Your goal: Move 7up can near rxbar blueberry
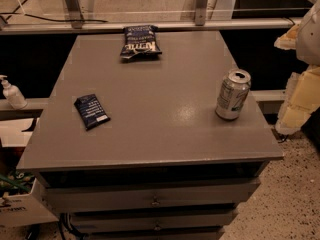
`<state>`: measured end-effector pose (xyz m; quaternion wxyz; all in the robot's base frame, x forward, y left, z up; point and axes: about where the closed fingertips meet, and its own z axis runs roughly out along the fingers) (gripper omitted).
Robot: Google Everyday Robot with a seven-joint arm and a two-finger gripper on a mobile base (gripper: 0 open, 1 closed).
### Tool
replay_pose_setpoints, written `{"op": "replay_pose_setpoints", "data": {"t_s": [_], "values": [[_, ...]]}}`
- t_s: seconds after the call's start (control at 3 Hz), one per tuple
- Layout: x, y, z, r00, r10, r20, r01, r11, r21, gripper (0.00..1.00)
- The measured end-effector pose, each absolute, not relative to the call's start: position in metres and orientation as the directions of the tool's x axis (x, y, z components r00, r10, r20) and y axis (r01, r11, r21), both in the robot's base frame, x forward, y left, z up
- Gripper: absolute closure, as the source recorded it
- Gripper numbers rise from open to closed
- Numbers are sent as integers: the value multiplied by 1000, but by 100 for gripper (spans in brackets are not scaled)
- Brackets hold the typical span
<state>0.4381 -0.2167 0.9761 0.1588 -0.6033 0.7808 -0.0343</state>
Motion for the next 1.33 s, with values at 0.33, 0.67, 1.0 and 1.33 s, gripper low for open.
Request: {"op": "replay_pose_setpoints", "data": {"t_s": [0.33, 0.67, 1.0, 1.33], "values": [[438, -217, 976, -222, -953, -207, -931, 270, -245, 0], [443, -218, 972, -212, -943, -258, -928, 277, -250, 0], [453, -223, 957, -199, -915, -352, -920, 298, -254, 0], [471, -232, 940, -181, -872, -455, -910, 324, -258, 0]]}}
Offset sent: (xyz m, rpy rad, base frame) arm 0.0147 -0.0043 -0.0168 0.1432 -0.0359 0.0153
